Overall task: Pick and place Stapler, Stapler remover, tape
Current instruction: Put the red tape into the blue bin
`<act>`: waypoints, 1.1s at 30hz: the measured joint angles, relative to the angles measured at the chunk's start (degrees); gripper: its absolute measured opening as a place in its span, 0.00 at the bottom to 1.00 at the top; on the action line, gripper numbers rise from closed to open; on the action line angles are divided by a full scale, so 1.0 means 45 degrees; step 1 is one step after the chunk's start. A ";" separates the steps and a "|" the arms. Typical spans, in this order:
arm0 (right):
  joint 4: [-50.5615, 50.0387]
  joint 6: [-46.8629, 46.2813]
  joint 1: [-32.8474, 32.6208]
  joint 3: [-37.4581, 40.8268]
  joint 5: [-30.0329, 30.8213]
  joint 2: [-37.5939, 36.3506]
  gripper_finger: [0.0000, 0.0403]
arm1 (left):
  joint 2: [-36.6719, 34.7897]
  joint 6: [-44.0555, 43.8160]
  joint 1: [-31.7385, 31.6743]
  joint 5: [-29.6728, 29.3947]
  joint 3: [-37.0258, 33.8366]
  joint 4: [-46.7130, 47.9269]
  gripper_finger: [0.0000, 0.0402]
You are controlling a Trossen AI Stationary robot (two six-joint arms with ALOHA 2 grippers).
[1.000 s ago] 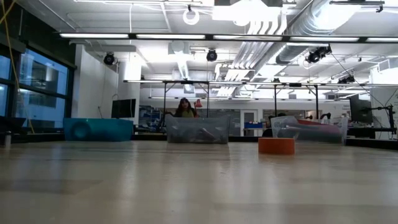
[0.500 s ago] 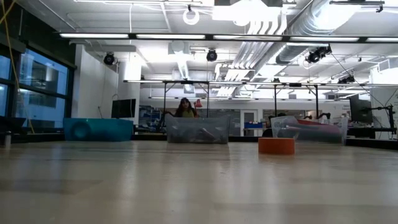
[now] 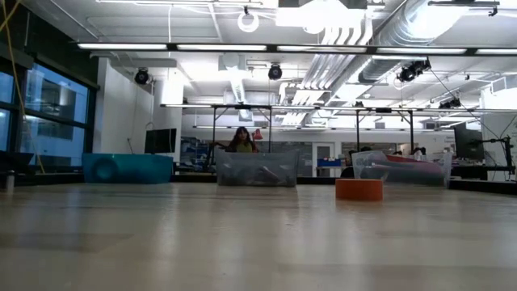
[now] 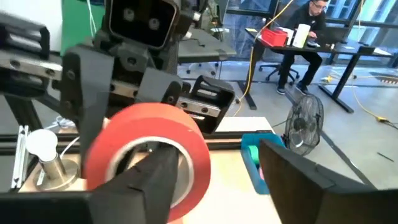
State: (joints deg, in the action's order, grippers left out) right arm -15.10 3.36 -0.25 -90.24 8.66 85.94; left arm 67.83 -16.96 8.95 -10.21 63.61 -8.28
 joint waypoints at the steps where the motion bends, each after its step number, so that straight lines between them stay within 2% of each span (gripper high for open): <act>1: -0.0035 -0.0130 0.0004 0.0000 0.0005 -0.0054 0.53 | -0.0016 0.0006 0.0000 -0.0146 0.0000 0.0087 0.08; 4: -0.0597 -0.0317 -0.0001 0.0000 0.0282 -0.0380 0.58 | -0.0128 0.0007 0.0000 -0.0819 0.0000 0.0623 0.08; 8: -0.1511 -0.0571 -0.0001 0.0000 0.1049 -0.1039 0.60 | -0.0318 -0.0086 0.0000 -0.2157 0.0004 0.1514 0.08; 13: -0.2798 -0.1190 -0.0001 0.0000 0.2172 -0.1972 0.61 | -0.0640 -0.0978 -0.0514 -0.3899 0.0393 0.4054 0.08; 17: -0.3906 -0.1578 -0.0006 -0.0005 0.3045 -0.2552 0.61 | -0.0637 -0.1824 -0.1639 -0.3843 0.0849 0.6674 0.08; 21: -0.4549 -0.1664 -0.0006 -0.0005 0.3662 -0.2883 0.61 | -0.0637 -0.2390 -0.3109 -0.3363 0.0908 0.8271 0.08; 33: -0.5065 -0.2150 -0.0015 -0.0005 0.3993 -0.2955 0.61 | -0.0323 -0.3184 -0.7847 -0.1710 0.0908 1.2154 0.08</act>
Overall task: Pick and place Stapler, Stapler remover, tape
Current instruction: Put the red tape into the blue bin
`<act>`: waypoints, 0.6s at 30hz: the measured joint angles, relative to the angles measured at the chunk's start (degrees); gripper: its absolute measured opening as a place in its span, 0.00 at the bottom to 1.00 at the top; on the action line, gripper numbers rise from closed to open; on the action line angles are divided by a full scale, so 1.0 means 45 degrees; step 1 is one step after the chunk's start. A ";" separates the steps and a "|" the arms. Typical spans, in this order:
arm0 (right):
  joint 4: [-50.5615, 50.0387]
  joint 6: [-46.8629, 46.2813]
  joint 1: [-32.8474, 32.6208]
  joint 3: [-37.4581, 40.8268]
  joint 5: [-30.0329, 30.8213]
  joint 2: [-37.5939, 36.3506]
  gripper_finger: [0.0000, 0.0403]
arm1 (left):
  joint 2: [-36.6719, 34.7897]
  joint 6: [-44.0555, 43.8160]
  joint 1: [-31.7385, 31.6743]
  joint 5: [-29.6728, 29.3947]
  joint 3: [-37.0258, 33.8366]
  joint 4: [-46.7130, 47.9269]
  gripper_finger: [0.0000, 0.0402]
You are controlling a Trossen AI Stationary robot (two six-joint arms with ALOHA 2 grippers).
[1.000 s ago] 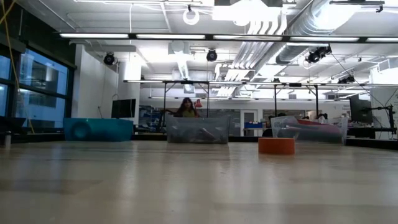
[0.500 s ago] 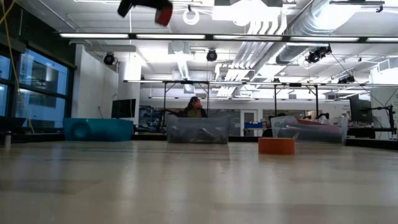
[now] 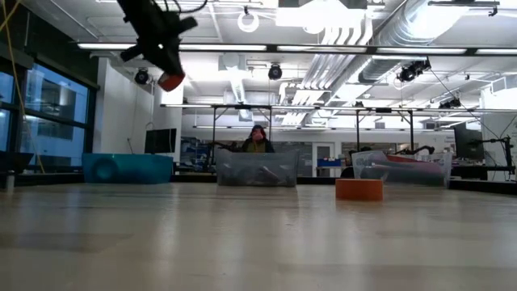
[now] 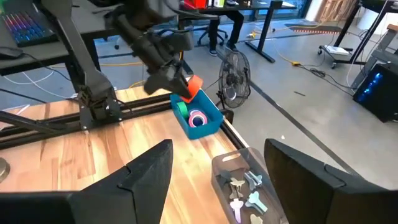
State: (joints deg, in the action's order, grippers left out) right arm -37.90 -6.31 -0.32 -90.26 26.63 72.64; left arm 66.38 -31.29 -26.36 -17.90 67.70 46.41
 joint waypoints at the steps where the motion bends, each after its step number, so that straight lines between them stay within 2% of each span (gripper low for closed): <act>1: -0.0005 -0.0047 0.0000 0.0000 0.0005 0.0000 0.61 | 0.0061 0.0034 -0.0339 0.0163 0.0000 0.0080 0.08; 9: -0.0013 -0.0259 0.0000 0.0000 0.0043 0.0000 0.61 | 0.1715 0.0319 -0.2825 0.1933 0.0005 0.0971 0.08; 18: -0.0013 -0.0310 0.0000 0.0000 0.0091 0.0000 0.61 | 0.4143 0.0185 -0.4028 0.1840 0.0005 0.1177 0.08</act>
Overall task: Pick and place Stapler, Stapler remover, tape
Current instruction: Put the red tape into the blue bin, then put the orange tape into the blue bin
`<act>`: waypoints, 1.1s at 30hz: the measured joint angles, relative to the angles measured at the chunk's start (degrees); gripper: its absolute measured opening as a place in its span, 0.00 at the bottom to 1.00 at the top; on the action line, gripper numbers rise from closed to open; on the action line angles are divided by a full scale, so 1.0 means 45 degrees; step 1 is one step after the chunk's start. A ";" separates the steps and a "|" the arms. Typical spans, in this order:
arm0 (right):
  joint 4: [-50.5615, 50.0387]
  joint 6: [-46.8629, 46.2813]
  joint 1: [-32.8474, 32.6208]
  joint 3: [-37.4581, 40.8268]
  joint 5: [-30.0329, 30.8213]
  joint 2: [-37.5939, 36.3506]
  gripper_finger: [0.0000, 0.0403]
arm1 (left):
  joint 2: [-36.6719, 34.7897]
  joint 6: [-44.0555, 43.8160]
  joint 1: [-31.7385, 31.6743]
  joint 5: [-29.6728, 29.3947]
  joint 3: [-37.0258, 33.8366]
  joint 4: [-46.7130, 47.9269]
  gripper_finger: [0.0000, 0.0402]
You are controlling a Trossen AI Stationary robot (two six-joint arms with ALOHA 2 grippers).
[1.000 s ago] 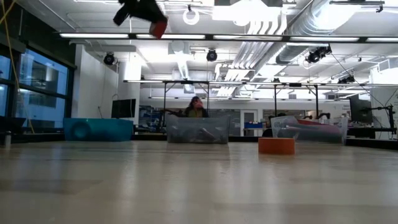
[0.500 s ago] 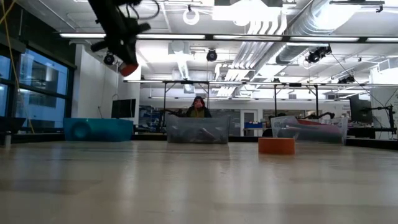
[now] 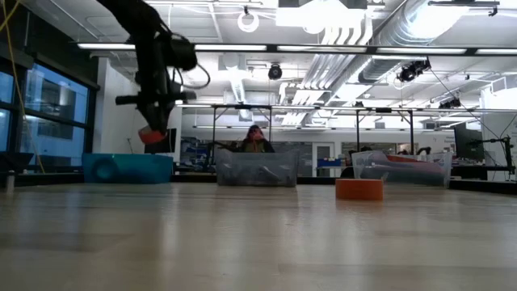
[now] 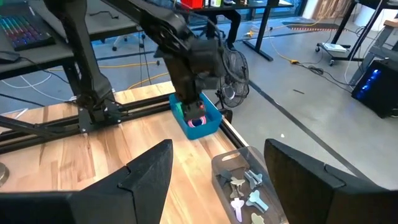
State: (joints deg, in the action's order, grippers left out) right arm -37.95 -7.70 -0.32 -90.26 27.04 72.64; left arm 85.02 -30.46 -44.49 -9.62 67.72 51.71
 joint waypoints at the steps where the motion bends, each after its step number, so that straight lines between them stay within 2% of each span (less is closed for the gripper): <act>1: 0.0000 0.0000 0.0000 0.0000 0.0064 0.0000 0.61 | 0.0259 -0.0005 -0.0130 -0.0027 0.0000 -0.0009 0.08; 8: -0.0031 -0.0080 0.0000 0.0000 0.0210 0.0000 0.61 | 0.1573 0.0040 -0.0800 -0.0700 -0.0005 -0.0072 0.09; 16: -0.0420 -0.0313 0.0000 0.0000 0.0205 0.0005 0.61 | 0.2130 0.0214 -0.0946 -0.0616 -0.0005 -0.0491 0.22; 26: -0.0788 -0.0633 0.0000 0.0000 0.0201 0.0005 0.61 | 0.2188 0.0611 -0.0948 -0.0377 -0.0002 -0.0815 0.24; 33: -0.1683 -0.1314 0.0000 0.0000 0.0202 0.0005 0.61 | 0.1804 0.1388 -0.0690 -0.0269 0.0624 -0.0926 0.24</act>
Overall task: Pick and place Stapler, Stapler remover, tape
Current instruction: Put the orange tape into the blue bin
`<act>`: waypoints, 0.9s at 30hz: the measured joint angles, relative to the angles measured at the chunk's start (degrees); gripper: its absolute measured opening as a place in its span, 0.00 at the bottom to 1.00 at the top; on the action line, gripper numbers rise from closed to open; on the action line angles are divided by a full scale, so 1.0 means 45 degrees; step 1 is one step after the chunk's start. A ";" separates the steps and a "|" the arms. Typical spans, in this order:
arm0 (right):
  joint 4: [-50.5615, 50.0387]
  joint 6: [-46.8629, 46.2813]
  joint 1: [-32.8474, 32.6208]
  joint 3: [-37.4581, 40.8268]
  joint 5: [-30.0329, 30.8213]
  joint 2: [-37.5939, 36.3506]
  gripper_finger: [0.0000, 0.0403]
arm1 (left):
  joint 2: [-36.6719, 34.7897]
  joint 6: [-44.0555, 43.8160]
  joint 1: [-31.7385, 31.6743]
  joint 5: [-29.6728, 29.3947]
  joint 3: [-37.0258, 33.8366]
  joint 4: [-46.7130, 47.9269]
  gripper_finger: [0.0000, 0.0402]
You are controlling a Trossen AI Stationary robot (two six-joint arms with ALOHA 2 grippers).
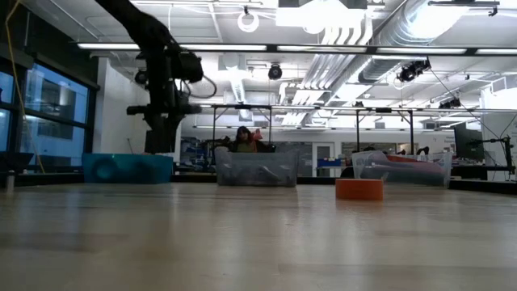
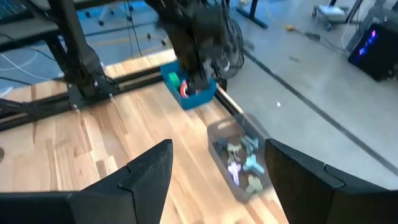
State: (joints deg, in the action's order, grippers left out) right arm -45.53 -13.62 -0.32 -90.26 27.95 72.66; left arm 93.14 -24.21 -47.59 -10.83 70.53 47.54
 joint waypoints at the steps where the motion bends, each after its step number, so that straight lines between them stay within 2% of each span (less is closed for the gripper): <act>1: -0.0212 -0.0164 0.0000 0.0000 0.0000 0.0000 0.61 | -0.0149 0.0127 0.0023 -0.0001 0.0129 0.0000 0.24; 7: -0.0977 -0.1257 0.0000 0.0354 0.0130 0.0000 0.61 | -0.1227 0.0443 0.0199 0.0374 0.0864 0.0010 0.24; 13: -0.0820 -0.1914 0.0000 0.1741 -0.0548 0.0000 0.61 | -0.2163 0.0786 0.0351 0.1811 0.1048 0.0247 0.26; 18: -0.0652 -0.2751 -0.0019 0.3154 -0.1381 0.0010 0.61 | -0.2523 0.1119 0.0889 0.2871 0.1085 0.0811 0.40; 23: -0.0058 -0.3225 -0.0019 0.4806 -0.2772 0.0010 0.61 | -0.2591 0.1567 0.1827 0.4863 0.1082 0.1234 0.60; 27: 0.0693 -0.3422 -0.0021 0.6264 -0.4007 0.0010 0.61 | -0.2596 0.1646 0.2794 0.5670 0.1080 0.1189 0.67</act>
State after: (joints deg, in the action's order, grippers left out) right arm -42.41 -29.01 -0.41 -62.07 9.92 72.71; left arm 81.46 -16.81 -35.02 14.68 75.40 52.89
